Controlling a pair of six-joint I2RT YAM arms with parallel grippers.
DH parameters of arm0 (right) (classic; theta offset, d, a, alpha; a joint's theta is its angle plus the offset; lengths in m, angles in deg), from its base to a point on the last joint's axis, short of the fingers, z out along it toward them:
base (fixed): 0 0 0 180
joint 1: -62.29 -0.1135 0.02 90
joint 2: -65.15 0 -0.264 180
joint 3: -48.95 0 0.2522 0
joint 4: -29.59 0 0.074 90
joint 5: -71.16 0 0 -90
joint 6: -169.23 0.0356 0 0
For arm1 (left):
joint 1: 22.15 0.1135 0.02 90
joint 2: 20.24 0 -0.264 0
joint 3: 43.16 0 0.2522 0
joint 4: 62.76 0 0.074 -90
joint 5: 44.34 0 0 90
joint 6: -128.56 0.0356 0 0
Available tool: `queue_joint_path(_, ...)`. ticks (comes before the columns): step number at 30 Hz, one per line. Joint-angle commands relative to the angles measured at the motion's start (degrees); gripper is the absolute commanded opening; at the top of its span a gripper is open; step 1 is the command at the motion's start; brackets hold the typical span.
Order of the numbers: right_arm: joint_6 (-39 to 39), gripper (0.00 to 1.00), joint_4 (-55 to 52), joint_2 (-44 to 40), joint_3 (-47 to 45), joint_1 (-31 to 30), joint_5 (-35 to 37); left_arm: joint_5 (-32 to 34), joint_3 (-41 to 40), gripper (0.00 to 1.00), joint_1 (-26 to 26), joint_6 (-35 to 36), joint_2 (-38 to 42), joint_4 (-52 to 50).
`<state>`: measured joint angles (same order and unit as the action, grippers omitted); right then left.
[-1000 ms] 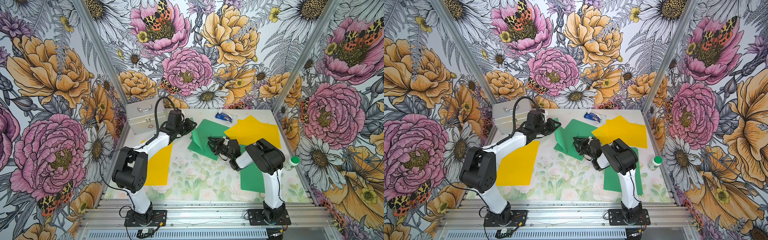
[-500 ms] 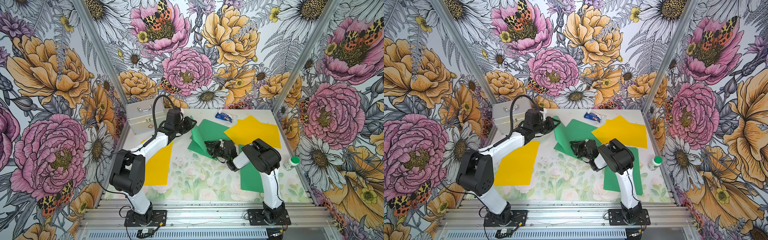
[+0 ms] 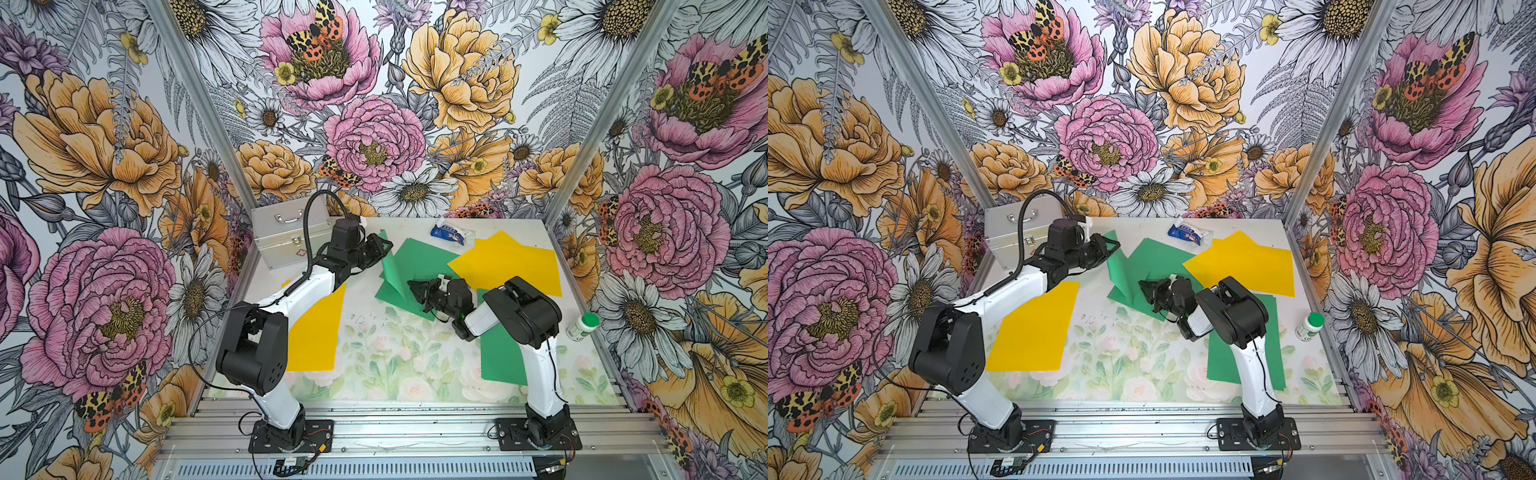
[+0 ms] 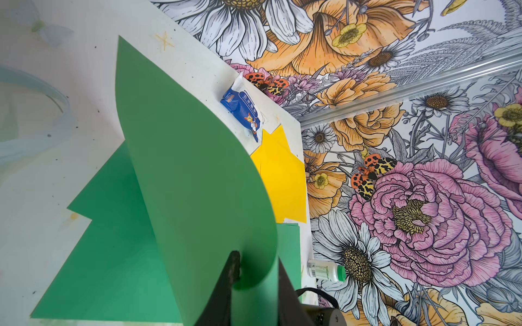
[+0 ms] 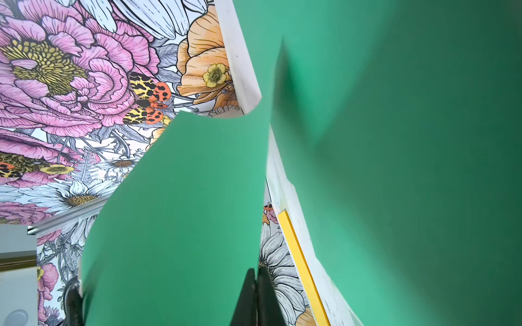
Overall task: Sort the scattered colored papers by color
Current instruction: Pick up the colored paper.
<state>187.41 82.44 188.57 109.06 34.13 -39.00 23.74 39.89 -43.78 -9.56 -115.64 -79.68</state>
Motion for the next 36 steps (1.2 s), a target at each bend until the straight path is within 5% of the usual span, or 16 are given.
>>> queue_joint_path(1,-2.07,0.00,0.39,-0.63,-0.20,0.38,0.66,-0.33,-1.59,0.20,0.23,-0.06,3.57,1.06)
queue_joint_path(6,-5.90,0.00,-3.79,-3.01,-0.51,1.27,0.14,-0.06,-3.34,0.21,0.69,0.67,5.51,-0.02)
queue_joint_path(9,-9.27,0.00,-7.65,-4.50,-0.33,2.46,-1.21,0.82,-4.56,0.34,0.85,2.02,7.32,-2.02)
queue_joint_path(14,-24.00,0.00,-27.36,-10.60,3.39,5.93,-5.32,5.21,-6.32,0.97,1.44,6.45,12.11,-8.70)
queue_joint_path(22,-64.47,0.00,-75.86,-19.25,22.81,7.67,1.68,5.91,-11.27,0.98,5.11,7.60,15.78,-9.85)
queue_joint_path(29,-86.44,0.00,-91.07,-21.35,31.50,7.15,9.42,5.54,-12.53,0.98,4.92,8.40,13.04,-6.82)
queue_joint_path(36,-97.20,0.00,-92.43,-28.47,30.83,6.57,15.78,-0.26,-16.71,0.98,2.88,8.71,8.54,9.92)
